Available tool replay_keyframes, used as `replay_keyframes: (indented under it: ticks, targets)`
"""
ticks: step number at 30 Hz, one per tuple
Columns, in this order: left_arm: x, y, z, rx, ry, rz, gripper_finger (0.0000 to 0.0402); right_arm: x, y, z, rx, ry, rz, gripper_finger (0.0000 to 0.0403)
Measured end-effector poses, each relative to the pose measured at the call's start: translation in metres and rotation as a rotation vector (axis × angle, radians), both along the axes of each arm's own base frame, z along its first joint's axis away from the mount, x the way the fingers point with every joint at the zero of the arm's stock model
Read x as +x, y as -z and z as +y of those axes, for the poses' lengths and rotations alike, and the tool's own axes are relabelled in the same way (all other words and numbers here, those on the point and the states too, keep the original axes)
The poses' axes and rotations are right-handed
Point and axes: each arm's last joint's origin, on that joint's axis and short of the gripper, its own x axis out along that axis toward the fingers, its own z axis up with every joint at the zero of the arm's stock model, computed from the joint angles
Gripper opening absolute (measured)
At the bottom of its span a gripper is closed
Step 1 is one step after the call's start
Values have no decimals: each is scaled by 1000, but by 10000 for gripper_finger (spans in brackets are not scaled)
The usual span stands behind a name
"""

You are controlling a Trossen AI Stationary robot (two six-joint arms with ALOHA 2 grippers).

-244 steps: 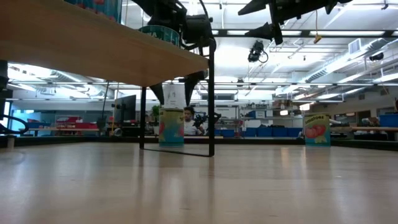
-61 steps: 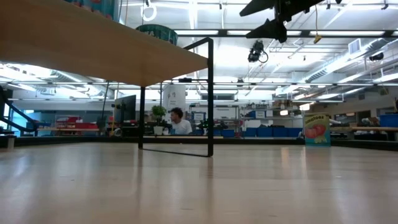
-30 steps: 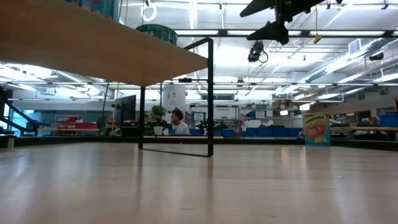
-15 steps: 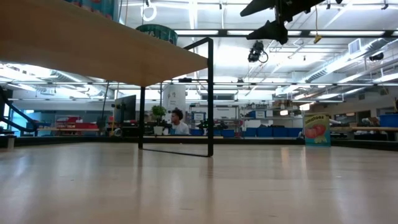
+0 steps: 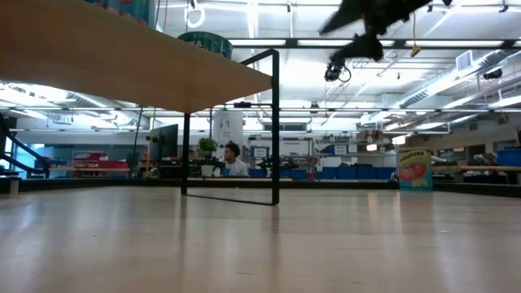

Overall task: Pick and place cans onto a shelf
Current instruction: Put the canned tomatoes on the shelf

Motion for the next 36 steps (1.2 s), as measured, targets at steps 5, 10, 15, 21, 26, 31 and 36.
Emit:
replay_keyframes:
  ticks: [5, 10, 15, 21, 26, 31, 36]
  targets:
    - [9, -25, 25, 130, -144, -342, 349, -27, 14, -24, 68, 265, 178, 348]
    - [23, -37, 46, 307, -319, -563, 348, -49, 26, -49, 84, 576, 327, 348]
    - [56, -45, 67, 491, -494, -659, 348, -58, 54, -73, 207, 847, 282, 355]
    - [91, -60, 102, 633, -640, -709, 347, -73, 93, -85, 366, 1125, 246, 367]
    - [104, -64, 135, 690, -727, -669, 347, -84, 102, -89, 350, 1207, 323, 365]
    - [108, -61, 165, 731, -723, -576, 347, -84, 109, -95, 384, 1214, 358, 363]
    - [106, -61, 188, 831, -705, -492, 347, -78, 125, -103, 457, 1204, 425, 363]
